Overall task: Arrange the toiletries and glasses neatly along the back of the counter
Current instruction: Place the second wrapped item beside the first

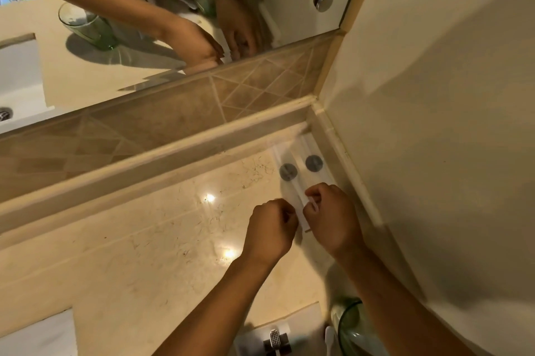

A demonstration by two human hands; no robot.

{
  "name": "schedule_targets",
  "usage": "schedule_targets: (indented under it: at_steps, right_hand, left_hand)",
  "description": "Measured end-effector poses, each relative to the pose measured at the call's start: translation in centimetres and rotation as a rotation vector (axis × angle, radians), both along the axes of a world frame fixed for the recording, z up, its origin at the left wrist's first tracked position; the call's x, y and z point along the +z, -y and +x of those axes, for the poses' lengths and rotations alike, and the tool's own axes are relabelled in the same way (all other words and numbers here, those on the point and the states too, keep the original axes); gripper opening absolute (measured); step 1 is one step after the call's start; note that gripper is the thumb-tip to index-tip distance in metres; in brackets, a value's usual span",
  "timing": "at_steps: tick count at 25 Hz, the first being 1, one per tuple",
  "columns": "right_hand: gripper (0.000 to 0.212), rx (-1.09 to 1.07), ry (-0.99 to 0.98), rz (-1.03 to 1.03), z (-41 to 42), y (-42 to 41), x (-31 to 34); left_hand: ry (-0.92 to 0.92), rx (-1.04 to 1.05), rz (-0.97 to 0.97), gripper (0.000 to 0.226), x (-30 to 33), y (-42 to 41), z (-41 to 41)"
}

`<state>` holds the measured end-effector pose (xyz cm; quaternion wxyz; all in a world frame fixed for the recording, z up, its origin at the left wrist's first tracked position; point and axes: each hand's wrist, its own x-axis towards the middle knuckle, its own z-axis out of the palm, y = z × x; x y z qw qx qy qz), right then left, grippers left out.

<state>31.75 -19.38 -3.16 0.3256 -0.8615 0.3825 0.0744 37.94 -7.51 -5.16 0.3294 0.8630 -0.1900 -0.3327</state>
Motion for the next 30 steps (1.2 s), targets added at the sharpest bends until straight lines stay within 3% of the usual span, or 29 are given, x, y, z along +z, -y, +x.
schedule_targets:
  at_steps: [4, 6, 8, 14, 17, 30]
  right_hand:
    - [0.029, 0.134, -0.053, -0.127, 0.0, -0.2, -0.5]
    - [0.033, 0.17, -0.034, -0.19, -0.3, -0.3, -0.5]
    - [0.037, 0.232, -0.043, -0.224, -0.4, -0.5, -0.3]
    - [0.05, 0.409, -0.175, -0.123, -0.5, -2.6, 0.2]
    - [0.04, 0.305, -0.086, -0.005, -0.5, -3.0, -0.6]
    - [0.043, 0.285, -0.016, 0.013, -0.7, -2.9, -1.6]
  left_hand:
    - [0.344, -0.107, 0.002, 0.013, -1.1, -0.3, 0.7]
    - [0.562, -0.193, -0.013, 0.023, -1.9, -0.5, 1.7]
    - [0.67, -0.275, 0.001, 0.041, -2.6, -0.3, 3.3]
    - [0.618, -0.543, 0.197, 0.052, -3.4, 0.7, 6.8]
    - [0.633, -0.546, 0.251, 0.055, -3.8, 0.7, 7.0]
    - [0.618, -0.488, 0.245, 0.055, -4.1, 0.9, 6.6]
